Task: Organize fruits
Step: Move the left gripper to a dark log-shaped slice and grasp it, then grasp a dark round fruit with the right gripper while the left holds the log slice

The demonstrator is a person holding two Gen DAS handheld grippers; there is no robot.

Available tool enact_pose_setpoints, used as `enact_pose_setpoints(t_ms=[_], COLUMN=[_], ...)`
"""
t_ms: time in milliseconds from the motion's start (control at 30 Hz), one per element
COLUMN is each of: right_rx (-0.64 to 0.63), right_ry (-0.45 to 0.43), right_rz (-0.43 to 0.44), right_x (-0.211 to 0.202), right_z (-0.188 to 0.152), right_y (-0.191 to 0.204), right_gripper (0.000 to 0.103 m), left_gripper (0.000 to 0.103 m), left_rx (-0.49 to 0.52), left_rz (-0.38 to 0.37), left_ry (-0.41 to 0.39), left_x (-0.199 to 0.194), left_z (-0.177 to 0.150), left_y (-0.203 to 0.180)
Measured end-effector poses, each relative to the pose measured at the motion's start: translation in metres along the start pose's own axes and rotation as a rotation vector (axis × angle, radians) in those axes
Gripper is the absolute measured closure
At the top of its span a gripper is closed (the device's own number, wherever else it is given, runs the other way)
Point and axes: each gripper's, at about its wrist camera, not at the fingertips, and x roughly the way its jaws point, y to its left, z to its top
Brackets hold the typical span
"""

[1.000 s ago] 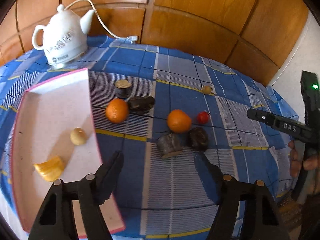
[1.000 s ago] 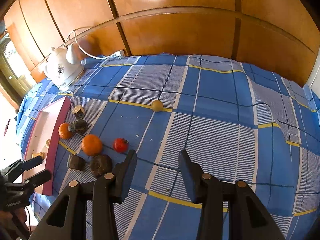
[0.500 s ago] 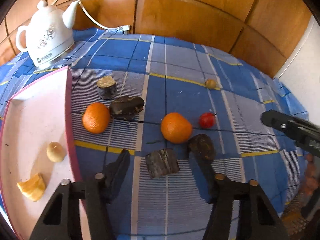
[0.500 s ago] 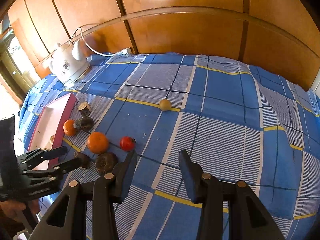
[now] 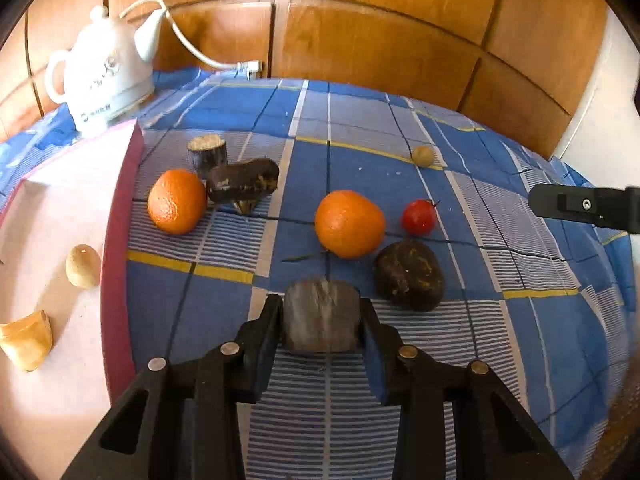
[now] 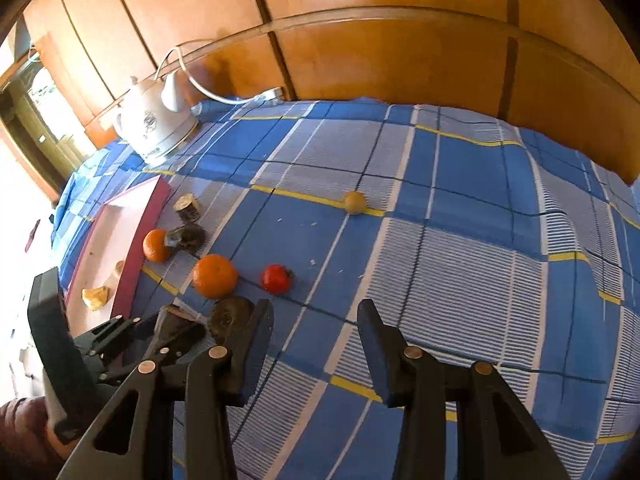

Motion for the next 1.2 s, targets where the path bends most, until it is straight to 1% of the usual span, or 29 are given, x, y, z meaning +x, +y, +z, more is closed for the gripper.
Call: enact_pose_setpoints(t_ms=[100, 233, 300, 467, 633, 667, 767, 800, 1067, 1200], right_rx=[-0.023, -0.048, -0.051, -0.072, -0.085, -0.086, -0.098, -0.098, -0.145, -0.188], right_ry=[0.019, 0.049, 0.062, 0.115, 0.149, 0.152, 0.164, 0.169, 0.158, 0.157], right_rz=[0.010, 0.017, 0.024, 0.094, 0.121, 0.126, 0.121, 0.132, 0.144, 0.127], right_x=[0.005, 0.012, 0.015, 0.029, 0.049, 0.052, 0.062, 0.064, 0.074, 0.080], right_z=[-0.002, -0.006, -0.008, -0.011, -0.010, -0.009, -0.008, -0.008, -0.005, -0.006], right_y=[0.006, 0.012, 0.013, 0.024, 0.035, 0.036, 0.040, 0.041, 0.052, 0.061], right_gripper=[0.059, 0.059, 0.059, 0.059, 0.059, 0.056, 0.053, 0.049, 0.049, 0.049], left_gripper=[0.065, 0.064, 0.064, 0.064, 0.064, 0.064, 0.064, 0.064, 0.064, 0.064], left_rx=[0.045, 0.078, 0.088, 0.096, 0.090, 0.090, 0.087, 0.086, 0.087, 0.092], left_rz=[0.035, 0.046, 0.050, 0.052, 0.043, 0.043, 0.040, 0.039, 0.043, 0.049], left_ry=[-0.038, -0.084, -0.090, -0.106, -0.112, -0.113, -0.117, -0.118, -0.125, -0.127], left_x=[0.002, 0.003, 0.003, 0.003, 0.003, 0.003, 0.003, 0.003, 0.002, 0.002], left_z=[-0.003, -0.008, -0.008, -0.010, -0.012, -0.012, -0.012, -0.012, -0.013, -0.013], left_y=[-0.007, -0.010, -0.010, -0.011, -0.010, -0.010, -0.010, -0.010, -0.012, -0.013])
